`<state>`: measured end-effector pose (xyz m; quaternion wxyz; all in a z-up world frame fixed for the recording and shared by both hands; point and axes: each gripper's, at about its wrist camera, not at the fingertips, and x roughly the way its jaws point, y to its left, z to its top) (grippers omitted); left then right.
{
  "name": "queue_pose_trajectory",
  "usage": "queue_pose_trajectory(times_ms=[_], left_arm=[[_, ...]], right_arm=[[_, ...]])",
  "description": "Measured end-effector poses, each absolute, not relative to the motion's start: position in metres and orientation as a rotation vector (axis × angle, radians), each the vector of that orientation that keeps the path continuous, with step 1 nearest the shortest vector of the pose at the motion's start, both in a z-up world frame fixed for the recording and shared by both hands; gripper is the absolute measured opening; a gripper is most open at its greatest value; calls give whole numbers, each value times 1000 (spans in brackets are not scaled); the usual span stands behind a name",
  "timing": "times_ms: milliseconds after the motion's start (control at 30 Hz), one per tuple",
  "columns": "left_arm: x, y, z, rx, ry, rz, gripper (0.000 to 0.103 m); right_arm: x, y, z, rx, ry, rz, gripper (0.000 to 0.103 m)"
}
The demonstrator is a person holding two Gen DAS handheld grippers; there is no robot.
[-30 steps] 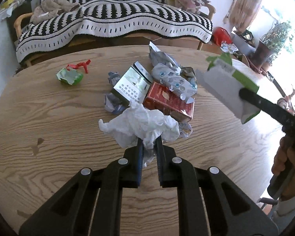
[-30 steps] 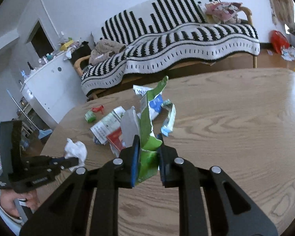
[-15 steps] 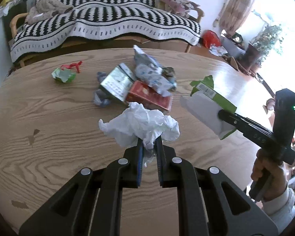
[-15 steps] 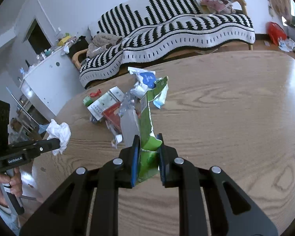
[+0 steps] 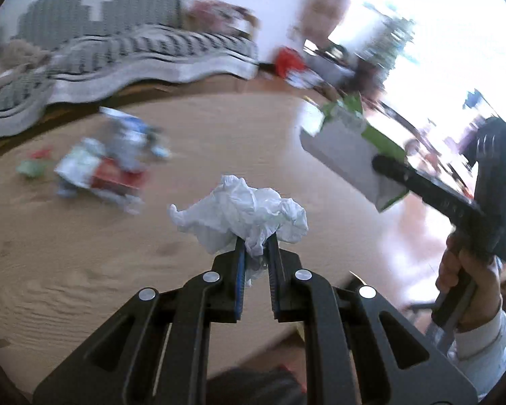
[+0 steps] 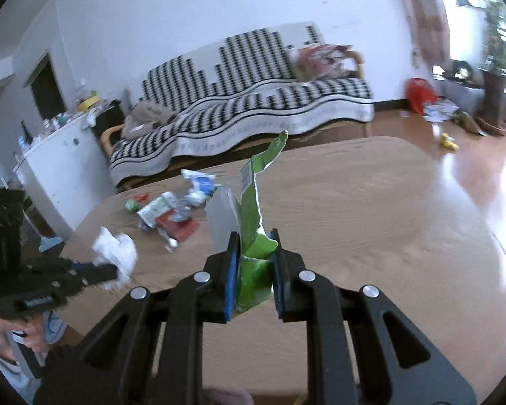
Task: Collect trash
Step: 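Carry the tissue and carton to the black bin and release both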
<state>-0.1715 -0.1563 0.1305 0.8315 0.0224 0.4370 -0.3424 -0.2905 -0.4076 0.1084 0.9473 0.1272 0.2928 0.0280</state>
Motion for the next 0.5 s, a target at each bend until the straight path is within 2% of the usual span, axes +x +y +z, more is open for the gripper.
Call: queue_pose_trajectory(times_ms=[133, 267, 500], left_arm=[[-215, -218, 106, 93, 1001, -882, 11], [-261, -282, 56, 169, 1128, -1002, 11], [-295, -348, -42, 288, 1268, -1020, 11]], right_arm=[[-360, -458, 86, 342, 631, -47, 18], [-420, -500, 41, 430, 709, -157, 18], [-462, -537, -82, 587, 944, -251, 18]])
